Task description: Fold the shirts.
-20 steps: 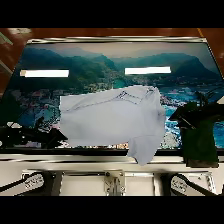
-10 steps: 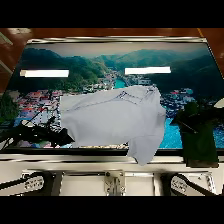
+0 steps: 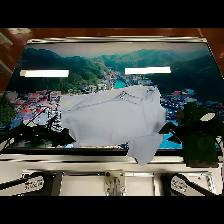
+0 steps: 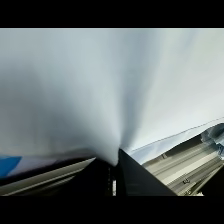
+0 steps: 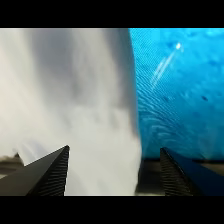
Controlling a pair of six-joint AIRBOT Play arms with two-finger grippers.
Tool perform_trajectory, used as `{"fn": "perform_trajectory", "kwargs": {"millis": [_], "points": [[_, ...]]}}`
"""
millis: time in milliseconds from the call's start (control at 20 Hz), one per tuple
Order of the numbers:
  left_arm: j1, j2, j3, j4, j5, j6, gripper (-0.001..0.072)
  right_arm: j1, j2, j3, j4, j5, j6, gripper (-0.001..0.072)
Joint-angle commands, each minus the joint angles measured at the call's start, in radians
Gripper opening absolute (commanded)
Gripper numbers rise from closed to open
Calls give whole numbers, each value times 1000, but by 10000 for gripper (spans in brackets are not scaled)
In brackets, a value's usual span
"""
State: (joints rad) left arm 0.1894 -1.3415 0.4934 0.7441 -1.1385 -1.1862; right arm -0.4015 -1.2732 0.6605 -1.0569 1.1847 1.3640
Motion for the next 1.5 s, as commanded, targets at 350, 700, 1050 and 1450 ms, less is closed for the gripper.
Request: {"fn": "perform_trajectory", "kwargs": {"millis": [350,700,1050,1450], "points": [[-1,35,42,1,8,50,36,109,7,-74,92,-230,17,60],[3,383,703,39,-11,-4,37,155,390,406,185,-283,-158,59],[3,549,1463,87,124,-63,37,155,674,933,104,-493,-142,59],[3,682,1508,412,-219,-199,38,155,801,990,-160,-141,7,59]]}}
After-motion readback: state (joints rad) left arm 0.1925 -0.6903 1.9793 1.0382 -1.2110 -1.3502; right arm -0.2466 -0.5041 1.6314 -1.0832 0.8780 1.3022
